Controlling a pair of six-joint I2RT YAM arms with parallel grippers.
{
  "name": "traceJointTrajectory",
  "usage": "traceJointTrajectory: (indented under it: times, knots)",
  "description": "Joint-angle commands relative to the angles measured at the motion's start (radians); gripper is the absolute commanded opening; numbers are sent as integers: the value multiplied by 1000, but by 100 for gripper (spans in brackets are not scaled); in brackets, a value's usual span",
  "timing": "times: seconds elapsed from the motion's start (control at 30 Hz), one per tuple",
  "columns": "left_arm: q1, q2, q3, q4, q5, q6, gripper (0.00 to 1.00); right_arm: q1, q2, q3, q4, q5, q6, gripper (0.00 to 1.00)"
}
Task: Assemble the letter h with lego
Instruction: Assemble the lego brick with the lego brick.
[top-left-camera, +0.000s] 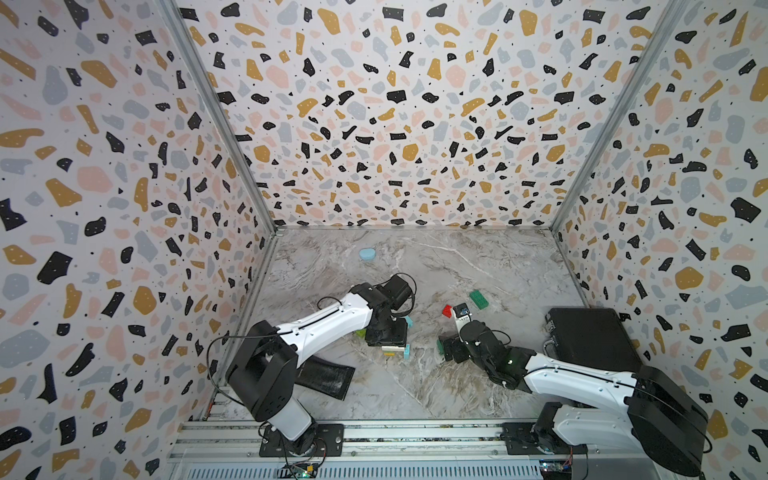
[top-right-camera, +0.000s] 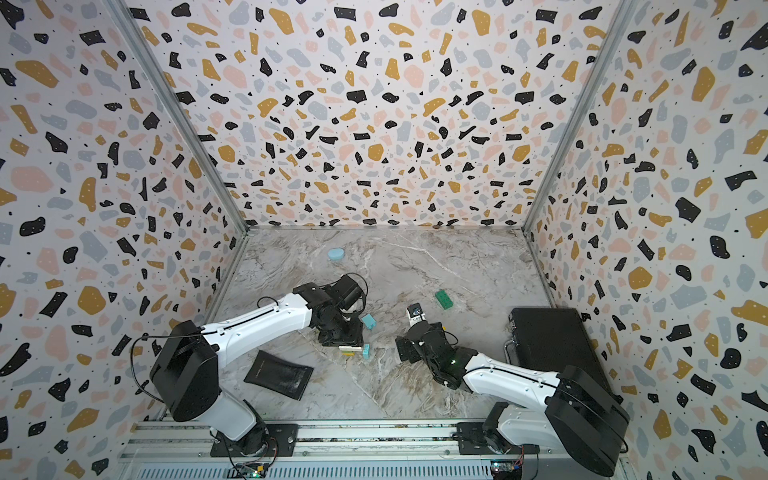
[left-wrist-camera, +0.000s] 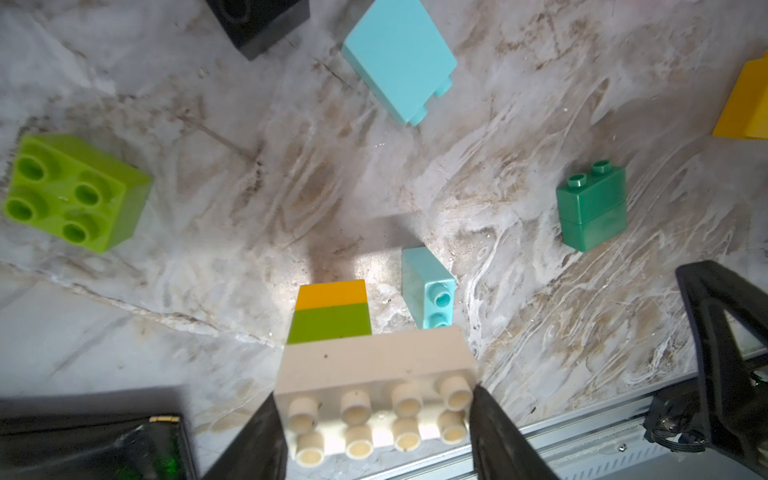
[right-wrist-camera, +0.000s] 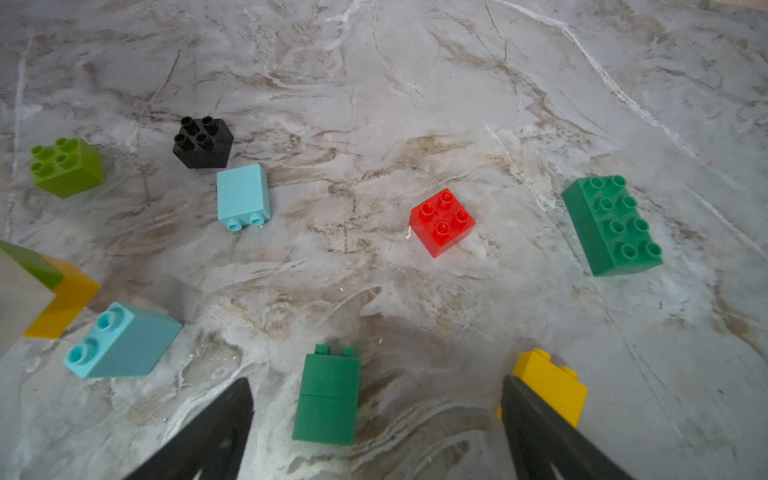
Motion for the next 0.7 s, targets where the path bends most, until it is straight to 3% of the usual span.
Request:
traceJointTrajectory:
  times: [0.0,0.67]
  knots:
    - [-11,23,24,2,5,15,33,-6,8,45,-13,-1,6,95]
    - [-17,85,37,44,19,23,30,-10,42,62,-24,-21,9,94]
